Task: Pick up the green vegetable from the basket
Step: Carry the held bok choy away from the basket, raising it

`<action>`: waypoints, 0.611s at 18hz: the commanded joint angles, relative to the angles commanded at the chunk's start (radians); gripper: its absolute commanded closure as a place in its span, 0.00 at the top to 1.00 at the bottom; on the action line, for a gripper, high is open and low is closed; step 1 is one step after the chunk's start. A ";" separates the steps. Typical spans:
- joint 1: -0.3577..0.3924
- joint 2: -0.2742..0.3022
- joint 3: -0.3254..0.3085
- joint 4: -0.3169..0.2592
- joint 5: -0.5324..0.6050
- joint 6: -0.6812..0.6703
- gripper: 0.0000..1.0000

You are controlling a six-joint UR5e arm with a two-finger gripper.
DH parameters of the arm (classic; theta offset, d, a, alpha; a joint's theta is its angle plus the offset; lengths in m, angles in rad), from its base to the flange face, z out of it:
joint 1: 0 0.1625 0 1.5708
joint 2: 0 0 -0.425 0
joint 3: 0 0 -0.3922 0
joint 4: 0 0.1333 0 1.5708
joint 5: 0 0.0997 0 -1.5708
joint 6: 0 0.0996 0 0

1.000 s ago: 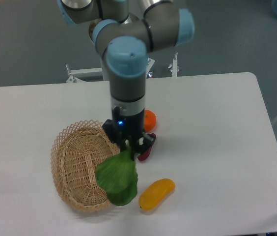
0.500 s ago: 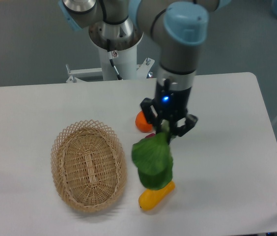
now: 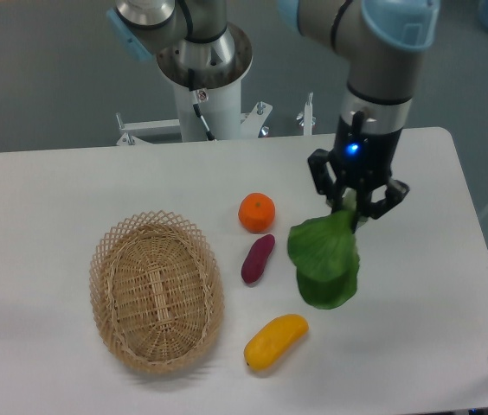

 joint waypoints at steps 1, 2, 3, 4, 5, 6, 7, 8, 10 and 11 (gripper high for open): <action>0.002 -0.002 0.000 0.000 0.000 0.006 0.37; 0.003 -0.002 -0.005 0.002 0.000 0.014 0.37; 0.008 -0.002 -0.009 0.002 0.002 0.015 0.37; 0.017 -0.002 -0.012 0.002 0.002 0.015 0.37; 0.021 -0.002 -0.014 0.003 0.000 0.017 0.37; 0.021 -0.002 -0.014 0.003 0.000 0.017 0.37; 0.020 -0.002 -0.014 0.006 0.002 0.017 0.37; 0.018 -0.005 -0.015 0.011 0.002 0.017 0.37; 0.018 -0.011 -0.012 0.014 0.002 0.017 0.37; 0.018 -0.012 -0.012 0.014 0.002 0.017 0.37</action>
